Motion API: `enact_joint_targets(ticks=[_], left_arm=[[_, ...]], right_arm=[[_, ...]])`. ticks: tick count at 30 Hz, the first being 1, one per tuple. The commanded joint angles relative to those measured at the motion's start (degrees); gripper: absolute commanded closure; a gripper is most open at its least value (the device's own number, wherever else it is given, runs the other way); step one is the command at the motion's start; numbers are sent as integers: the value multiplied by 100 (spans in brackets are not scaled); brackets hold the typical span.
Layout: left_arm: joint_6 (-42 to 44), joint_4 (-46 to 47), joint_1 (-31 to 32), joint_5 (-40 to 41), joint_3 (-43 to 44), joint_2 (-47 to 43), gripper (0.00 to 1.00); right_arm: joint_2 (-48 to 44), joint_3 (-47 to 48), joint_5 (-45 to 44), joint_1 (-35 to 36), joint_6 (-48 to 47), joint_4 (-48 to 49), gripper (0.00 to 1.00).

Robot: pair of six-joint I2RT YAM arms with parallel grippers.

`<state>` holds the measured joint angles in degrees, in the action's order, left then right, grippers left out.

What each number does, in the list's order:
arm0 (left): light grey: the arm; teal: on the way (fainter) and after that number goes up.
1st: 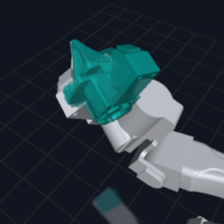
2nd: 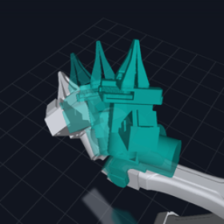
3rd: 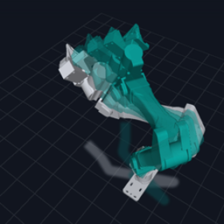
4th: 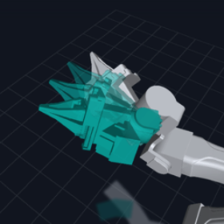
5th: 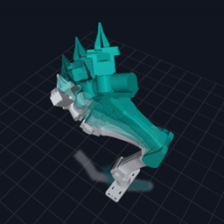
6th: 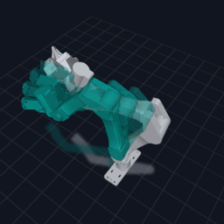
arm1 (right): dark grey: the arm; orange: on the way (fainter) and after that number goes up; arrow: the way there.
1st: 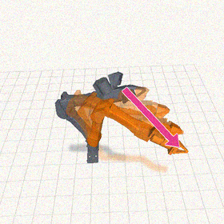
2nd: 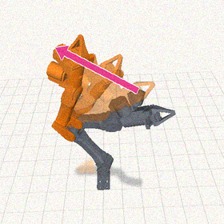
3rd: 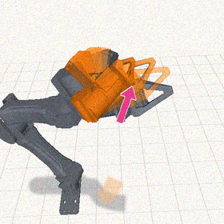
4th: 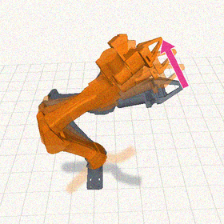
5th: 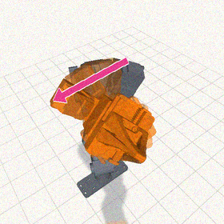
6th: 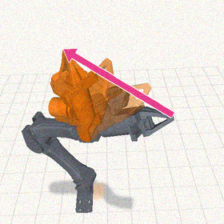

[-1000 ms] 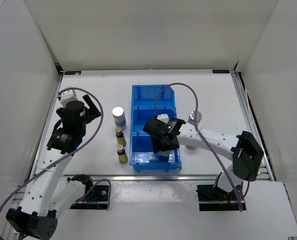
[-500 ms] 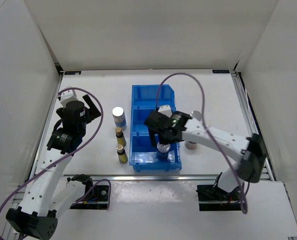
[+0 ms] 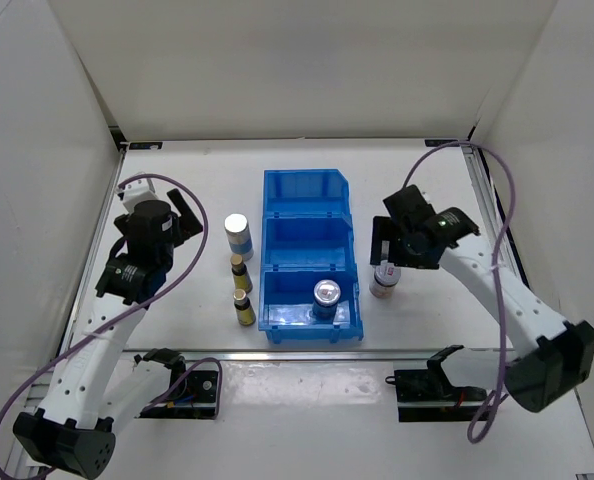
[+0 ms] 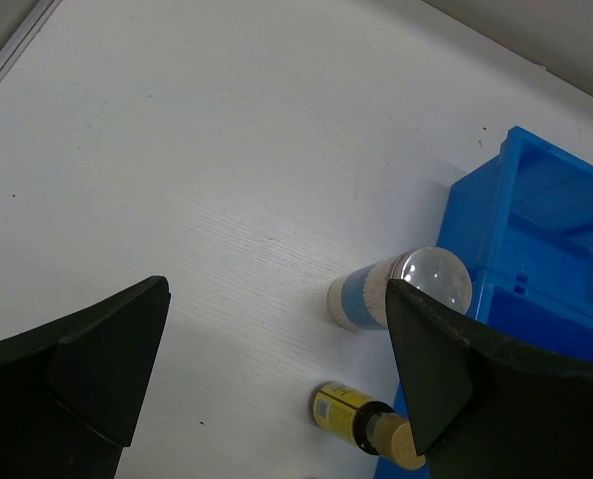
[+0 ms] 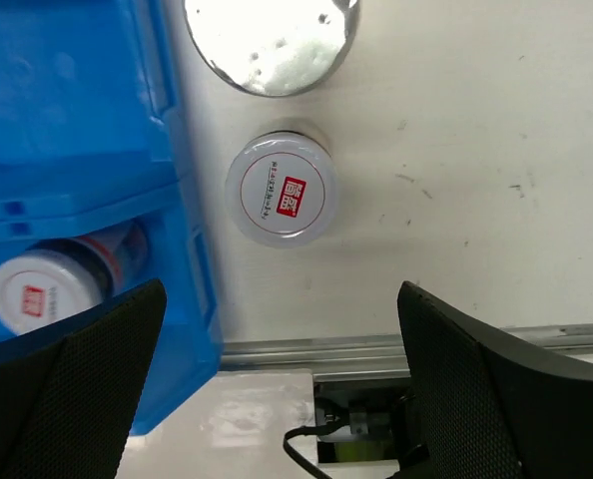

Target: Organize the condiment bottles

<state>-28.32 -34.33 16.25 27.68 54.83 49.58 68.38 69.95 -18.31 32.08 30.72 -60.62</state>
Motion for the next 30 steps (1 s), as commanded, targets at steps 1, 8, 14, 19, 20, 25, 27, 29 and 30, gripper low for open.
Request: enact_joint_targets(ticks=[1,8,14,19,20,25,27,29,30], left_arm=[[28,14,18,88,46,-1,0],[28,14,18,88,46,-1,0],[28,14,18,88,46,52,0],[28,14,18,88,46,52,0],[28,14,18,88,46,52,0],[28,14,18,88,46,52,0],[28,14,18,88,46,52,0],[28,14,18,88,46,52,0],[28,14,18,88,46,52,0]], right_arm=[[202,-288,555,-209,-339,454,0],[878,-719,1083,-614,-339,1008,2],[1186,-1044,1434,-676,-339,1245,11],[1099,-1230,1435,-676,-286,1298,31],[1029,-1230,1287,-676,-286,1229,42],[177,-809,355,-492,39,509,58],[-147,-581,126,-290,39,306,66],[-229,-299,-146,-80,92,173,66],[-298,-237,-147,-79,92,95,66]])
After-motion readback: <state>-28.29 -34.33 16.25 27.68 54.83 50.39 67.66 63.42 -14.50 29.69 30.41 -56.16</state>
